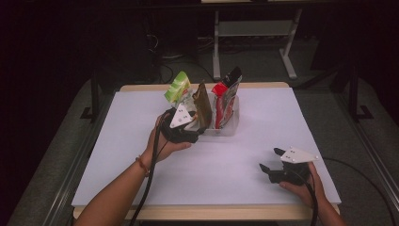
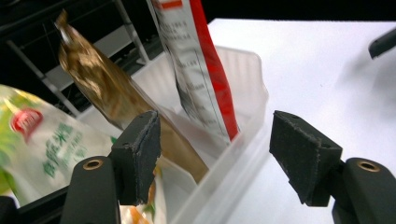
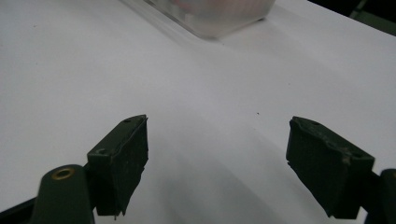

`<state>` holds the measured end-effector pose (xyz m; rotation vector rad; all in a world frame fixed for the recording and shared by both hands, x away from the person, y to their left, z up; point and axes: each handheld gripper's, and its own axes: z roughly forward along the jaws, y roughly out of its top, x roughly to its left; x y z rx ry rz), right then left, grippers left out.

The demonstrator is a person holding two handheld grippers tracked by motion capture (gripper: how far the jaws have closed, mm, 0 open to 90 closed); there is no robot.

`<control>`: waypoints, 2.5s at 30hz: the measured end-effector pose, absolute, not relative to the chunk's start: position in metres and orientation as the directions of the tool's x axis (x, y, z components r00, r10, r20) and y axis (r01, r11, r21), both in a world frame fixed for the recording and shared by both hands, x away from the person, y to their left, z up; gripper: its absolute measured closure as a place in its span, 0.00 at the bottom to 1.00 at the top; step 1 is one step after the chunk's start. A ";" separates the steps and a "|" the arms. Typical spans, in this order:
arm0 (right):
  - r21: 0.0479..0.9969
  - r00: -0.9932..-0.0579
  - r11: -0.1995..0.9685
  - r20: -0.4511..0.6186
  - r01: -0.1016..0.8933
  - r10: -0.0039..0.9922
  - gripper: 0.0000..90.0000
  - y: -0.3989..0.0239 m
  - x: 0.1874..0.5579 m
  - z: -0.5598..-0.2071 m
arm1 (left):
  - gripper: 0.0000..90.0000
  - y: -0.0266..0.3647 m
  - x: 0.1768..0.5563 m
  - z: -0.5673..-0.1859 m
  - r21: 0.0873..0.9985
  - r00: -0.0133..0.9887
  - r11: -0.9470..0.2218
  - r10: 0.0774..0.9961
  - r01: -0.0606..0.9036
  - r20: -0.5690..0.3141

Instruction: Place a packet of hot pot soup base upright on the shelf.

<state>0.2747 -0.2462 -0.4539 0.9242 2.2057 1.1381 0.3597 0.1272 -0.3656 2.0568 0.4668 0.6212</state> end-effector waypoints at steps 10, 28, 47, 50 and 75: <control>0.836 -0.654 0.425 -0.108 0.348 0.749 0.23 -0.245 0.274 -0.454 | 0.32 0.143 0.349 -0.380 0.830 0.809 -0.551 0.523 0.081 0.269; 0.841 -0.657 0.433 -0.129 0.325 0.743 0.23 -0.245 0.271 -0.450 | 0.32 0.191 0.339 -0.405 0.815 0.796 -0.569 0.541 0.106 0.274; 0.837 -0.666 0.460 -0.165 0.295 0.728 0.23 -0.242 0.268 -0.447 | 0.31 0.248 0.318 -0.415 0.827 0.773 -0.539 0.590 0.160 0.235; 0.838 -0.668 0.462 -0.168 0.291 0.725 0.23 -0.241 0.270 -0.447 | 0.32 0.254 0.314 -0.419 0.813 0.765 -0.559 0.592 0.165 0.252; 0.849 -0.652 0.453 -0.183 0.274 0.736 0.22 -0.239 0.276 -0.444 | 0.30 0.341 0.278 -0.435 0.846 0.665 -0.460 0.724 0.268 0.184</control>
